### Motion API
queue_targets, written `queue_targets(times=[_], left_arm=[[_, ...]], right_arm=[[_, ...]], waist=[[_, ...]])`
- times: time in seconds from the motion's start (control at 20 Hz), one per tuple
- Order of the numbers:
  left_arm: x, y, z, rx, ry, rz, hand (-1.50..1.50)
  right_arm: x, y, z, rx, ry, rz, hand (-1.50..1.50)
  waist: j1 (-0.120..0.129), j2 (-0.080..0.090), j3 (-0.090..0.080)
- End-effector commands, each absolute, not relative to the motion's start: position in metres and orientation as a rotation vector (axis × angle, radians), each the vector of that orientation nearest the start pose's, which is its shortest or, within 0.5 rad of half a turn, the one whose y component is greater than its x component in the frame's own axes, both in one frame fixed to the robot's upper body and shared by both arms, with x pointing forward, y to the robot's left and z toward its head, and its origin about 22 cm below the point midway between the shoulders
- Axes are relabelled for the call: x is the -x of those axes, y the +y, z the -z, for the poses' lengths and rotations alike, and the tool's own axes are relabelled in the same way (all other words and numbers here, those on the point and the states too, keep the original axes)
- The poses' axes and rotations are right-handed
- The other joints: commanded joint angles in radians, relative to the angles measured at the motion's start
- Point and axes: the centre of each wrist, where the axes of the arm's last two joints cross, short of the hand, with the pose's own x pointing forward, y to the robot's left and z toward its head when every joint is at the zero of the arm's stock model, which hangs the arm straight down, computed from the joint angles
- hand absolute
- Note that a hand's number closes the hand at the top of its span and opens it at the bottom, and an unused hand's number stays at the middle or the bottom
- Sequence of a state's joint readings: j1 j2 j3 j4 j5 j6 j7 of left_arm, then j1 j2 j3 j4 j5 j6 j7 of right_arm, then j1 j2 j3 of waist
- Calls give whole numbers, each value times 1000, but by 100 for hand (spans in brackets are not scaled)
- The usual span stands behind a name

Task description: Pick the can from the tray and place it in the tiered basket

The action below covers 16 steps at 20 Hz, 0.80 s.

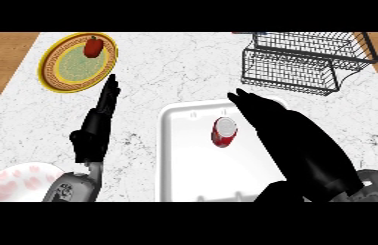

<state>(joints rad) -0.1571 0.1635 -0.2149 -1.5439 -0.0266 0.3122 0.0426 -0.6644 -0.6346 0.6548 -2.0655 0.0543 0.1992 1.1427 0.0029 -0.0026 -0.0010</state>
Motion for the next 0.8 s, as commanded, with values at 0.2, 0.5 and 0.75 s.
queue_targets(times=[0.2, 0.5, 0.75], left_arm=[[-272, 195, -30, -186, -1669, 112, 0], [-259, 201, -24, -204, -1662, 116, 0], [-257, 203, -26, -188, -1653, 100, 0]], right_arm=[[-222, -126, -197, 715, -1119, -1362, -150], [-223, -129, -186, 796, -1099, -1325, -150], [-222, -128, -170, 800, -1072, -1251, -150]], waist=[[-3, 1, 0], [-3, 0, 0], [-4, -1, 1]])
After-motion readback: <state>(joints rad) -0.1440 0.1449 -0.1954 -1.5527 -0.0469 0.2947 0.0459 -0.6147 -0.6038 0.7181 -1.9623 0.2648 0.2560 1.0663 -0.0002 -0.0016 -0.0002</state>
